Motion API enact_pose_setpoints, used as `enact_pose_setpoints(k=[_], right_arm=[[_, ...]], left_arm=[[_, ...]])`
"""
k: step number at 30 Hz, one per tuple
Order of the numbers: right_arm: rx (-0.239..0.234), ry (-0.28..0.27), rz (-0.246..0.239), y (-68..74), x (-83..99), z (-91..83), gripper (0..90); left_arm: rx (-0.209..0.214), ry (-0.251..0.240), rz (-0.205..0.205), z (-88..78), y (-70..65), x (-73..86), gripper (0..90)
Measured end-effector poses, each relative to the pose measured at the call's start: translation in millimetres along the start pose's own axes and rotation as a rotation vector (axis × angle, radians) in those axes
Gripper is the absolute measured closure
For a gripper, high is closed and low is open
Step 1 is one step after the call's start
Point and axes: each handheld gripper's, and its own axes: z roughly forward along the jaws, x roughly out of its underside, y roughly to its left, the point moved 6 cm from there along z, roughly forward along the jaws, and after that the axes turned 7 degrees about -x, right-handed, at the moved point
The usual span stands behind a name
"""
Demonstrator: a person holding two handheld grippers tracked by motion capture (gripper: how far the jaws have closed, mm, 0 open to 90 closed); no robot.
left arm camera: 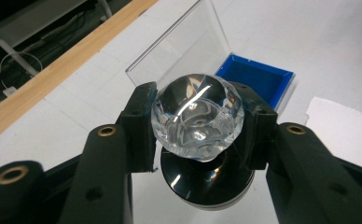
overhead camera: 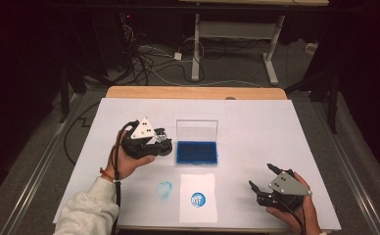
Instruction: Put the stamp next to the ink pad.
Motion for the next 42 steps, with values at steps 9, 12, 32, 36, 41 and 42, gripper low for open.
enact_pose_setpoints(k=[9,12,32,36,41,42], right_arm=[[-0.016,0.009,-0.005,3.2,0.8,2.7,22.5],[-0.016,0.015,-0.006,3.3,1.7,3.2,22.5],[-0.035,0.008,-0.008,5.6,1.6,4.2,22.3],[-0.033,0.009,-0.009,5.7,1.6,4.0,22.3],[-0.039,0.013,-0.013,6.2,2.0,4.4,22.3],[-0.039,0.013,-0.014,6.4,2.0,4.7,22.4]], left_arm=[[-0.009,0.055,-0.031,24.5,10.5,10.8,54.1],[-0.010,0.076,-0.038,32.6,12.4,14.4,54.0],[-0.013,0.159,-0.045,58.5,17.7,31.1,53.9],[-0.015,0.169,-0.043,60.5,17.6,33.0,53.9],[-0.027,0.189,-0.041,64.0,18.6,37.1,53.9],[-0.029,0.191,-0.042,64.6,18.7,37.8,53.8]])
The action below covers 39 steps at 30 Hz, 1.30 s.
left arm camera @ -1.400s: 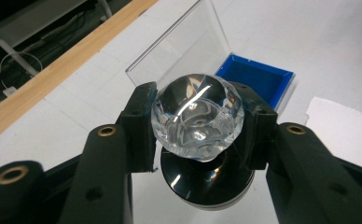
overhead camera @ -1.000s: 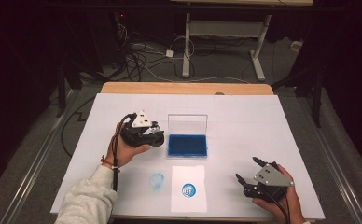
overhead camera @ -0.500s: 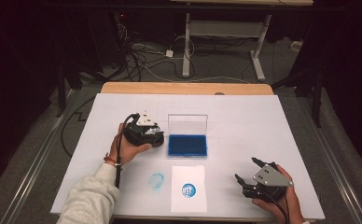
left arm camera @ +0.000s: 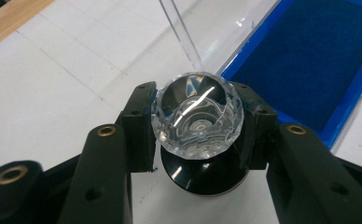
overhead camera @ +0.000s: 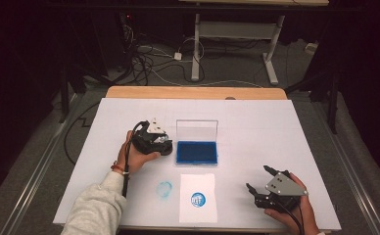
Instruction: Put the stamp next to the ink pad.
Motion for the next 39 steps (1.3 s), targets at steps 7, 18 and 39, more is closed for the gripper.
enact_pose_setpoints(k=[7,18,39], right_arm=[[0.001,0.001,0.000,-0.2,0.2,-0.2,22.4],[0.000,0.001,-0.003,0.4,0.1,-0.3,22.5],[-0.007,0.012,-0.021,2.9,0.0,1.0,22.9]], left_arm=[[0.013,0.001,0.000,4.6,-3.4,3.0,53.5],[-0.002,0.024,0.011,7.0,-4.9,5.3,53.5],[-0.024,-0.010,-0.010,0.5,-3.4,1.3,37.6]])
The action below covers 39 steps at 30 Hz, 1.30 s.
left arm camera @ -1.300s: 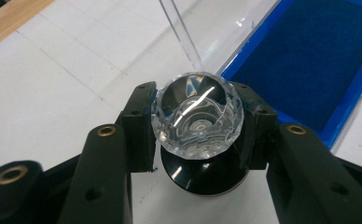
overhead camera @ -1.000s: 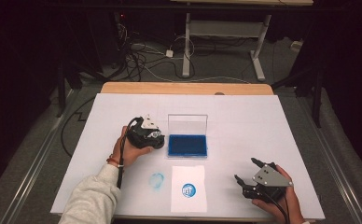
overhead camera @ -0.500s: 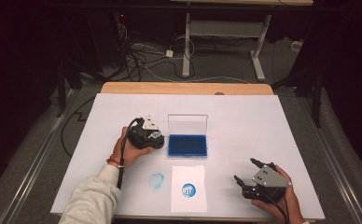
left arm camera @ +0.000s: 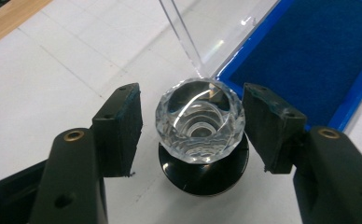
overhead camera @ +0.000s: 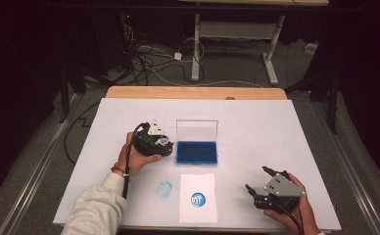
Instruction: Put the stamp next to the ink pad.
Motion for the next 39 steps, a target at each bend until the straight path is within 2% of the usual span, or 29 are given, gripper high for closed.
enact_pose_setpoints(k=[4,6,9,18,28,39], right_arm=[[0.000,0.005,-0.001,0.3,0.3,0.4,22.9],[0.000,0.008,-0.004,1.0,0.4,0.5,22.9],[0.000,0.009,-0.004,1.3,0.4,0.4,22.9],[-0.001,0.012,-0.005,1.1,0.7,0.6,22.9],[0.000,0.010,-0.007,0.9,0.4,0.4,22.8],[0.000,0.002,-0.002,0.6,-0.8,-0.7,22.8]], left_arm=[[0.006,-0.014,-0.012,-0.9,0.7,-0.5,34.2],[-0.008,-0.012,-0.021,-0.7,1.1,-0.8,28.1],[-0.007,-0.029,-0.042,-1.6,1.0,-2.3,22.4],[-0.002,-0.069,-0.051,-5.0,-0.2,-6.1,16.1],[-0.004,-0.118,-0.036,-13.6,-1.9,-11.0,15.9],[-0.032,-0.150,-0.004,-25.4,-6.0,-16.3,15.9]])
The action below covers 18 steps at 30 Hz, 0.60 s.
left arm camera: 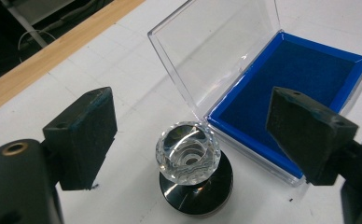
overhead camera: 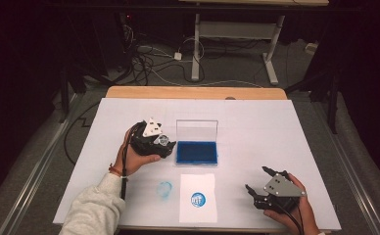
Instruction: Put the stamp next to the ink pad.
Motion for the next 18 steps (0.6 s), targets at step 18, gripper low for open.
enact_pose_setpoints(k=[18], right_arm=[[0.002,-0.028,0.020,-1.1,-4.0,-4.1,22.8]], left_arm=[[-0.012,-0.056,0.045,-23.0,-11.4,-11.3,15.9]])
